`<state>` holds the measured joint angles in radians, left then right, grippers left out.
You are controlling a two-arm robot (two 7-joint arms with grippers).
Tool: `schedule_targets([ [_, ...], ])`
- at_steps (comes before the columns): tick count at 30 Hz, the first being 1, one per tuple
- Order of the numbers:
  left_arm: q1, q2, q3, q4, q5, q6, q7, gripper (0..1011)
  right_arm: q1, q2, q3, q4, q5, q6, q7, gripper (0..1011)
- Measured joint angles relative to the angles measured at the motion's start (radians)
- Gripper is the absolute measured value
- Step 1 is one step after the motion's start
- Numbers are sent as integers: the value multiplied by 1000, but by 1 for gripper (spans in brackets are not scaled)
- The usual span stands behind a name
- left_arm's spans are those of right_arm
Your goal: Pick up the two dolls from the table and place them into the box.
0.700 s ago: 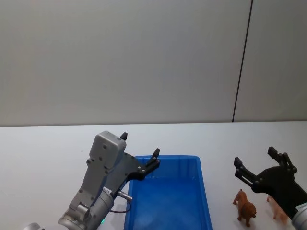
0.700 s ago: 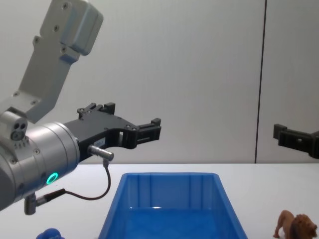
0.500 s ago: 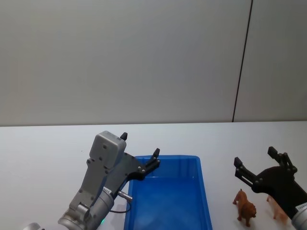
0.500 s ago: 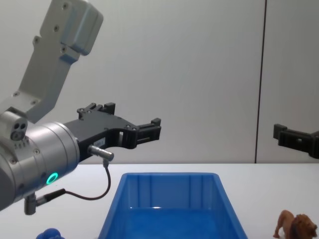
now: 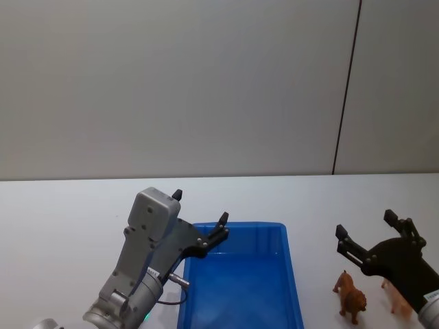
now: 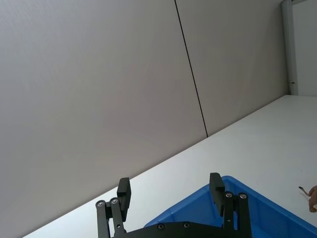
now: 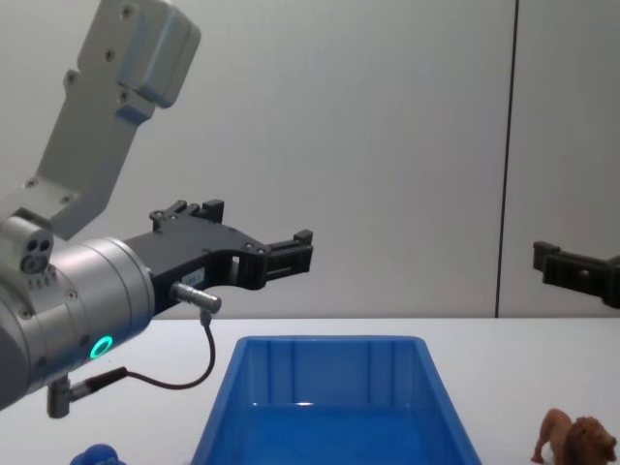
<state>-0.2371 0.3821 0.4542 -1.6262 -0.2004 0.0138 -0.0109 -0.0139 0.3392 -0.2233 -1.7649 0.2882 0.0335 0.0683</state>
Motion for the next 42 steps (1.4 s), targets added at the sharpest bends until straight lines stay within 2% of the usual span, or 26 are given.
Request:
schedule_targets([
  [11, 0, 0, 0, 0, 0, 0, 0, 1002, 0, 32, 29, 16, 24, 5, 21, 1001],
  [24, 0, 0, 0, 0, 0, 0, 0, 1002, -32, 93, 74, 42, 63, 69, 51, 1001],
  [30, 0, 0, 0, 0, 0, 0, 0, 1002, -47, 107, 85, 56, 82, 109, 58, 1001],
  [42, 0, 0, 0, 0, 0, 0, 0, 1002, -60, 113, 92, 96, 110, 168, 55, 1001],
])
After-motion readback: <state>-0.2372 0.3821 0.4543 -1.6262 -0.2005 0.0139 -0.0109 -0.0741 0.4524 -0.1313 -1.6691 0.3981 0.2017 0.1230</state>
